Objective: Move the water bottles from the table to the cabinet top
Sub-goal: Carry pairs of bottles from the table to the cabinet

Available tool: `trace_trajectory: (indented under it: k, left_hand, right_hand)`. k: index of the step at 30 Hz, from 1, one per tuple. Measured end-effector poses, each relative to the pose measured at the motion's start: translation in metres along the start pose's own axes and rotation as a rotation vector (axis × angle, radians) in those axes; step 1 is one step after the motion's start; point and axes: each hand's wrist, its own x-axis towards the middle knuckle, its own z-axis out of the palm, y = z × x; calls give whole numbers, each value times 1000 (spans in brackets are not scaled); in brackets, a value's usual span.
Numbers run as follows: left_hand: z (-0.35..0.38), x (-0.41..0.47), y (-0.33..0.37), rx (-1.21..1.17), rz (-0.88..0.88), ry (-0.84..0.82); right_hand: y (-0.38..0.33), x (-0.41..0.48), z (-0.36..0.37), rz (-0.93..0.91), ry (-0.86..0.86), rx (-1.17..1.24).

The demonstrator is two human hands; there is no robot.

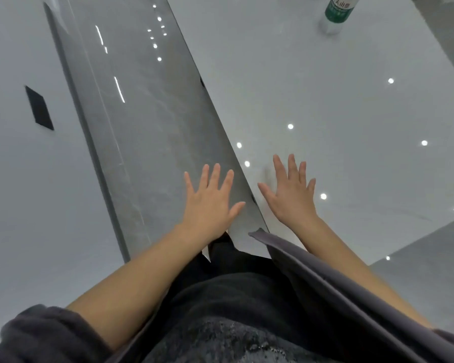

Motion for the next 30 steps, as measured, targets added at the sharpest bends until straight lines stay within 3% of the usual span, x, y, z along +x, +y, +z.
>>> trace_trajectory:
  k: [5, 16, 27, 30]
  left_hand:
    - [-41, 63, -30, -3, 62, -18]
    - [-140, 218, -116, 145, 389, -39]
    - [-209, 388, -103, 246, 495, -47]
    - [-226, 428, -97, 213, 491, -71]
  right_hand:
    - [-31, 62, -29, 73, 32, 51]
    - [-100, 158, -67, 427, 139, 372]
    - [-88, 289, -118, 609, 333, 635]
    - [-75, 325, -139, 624, 464, 838]
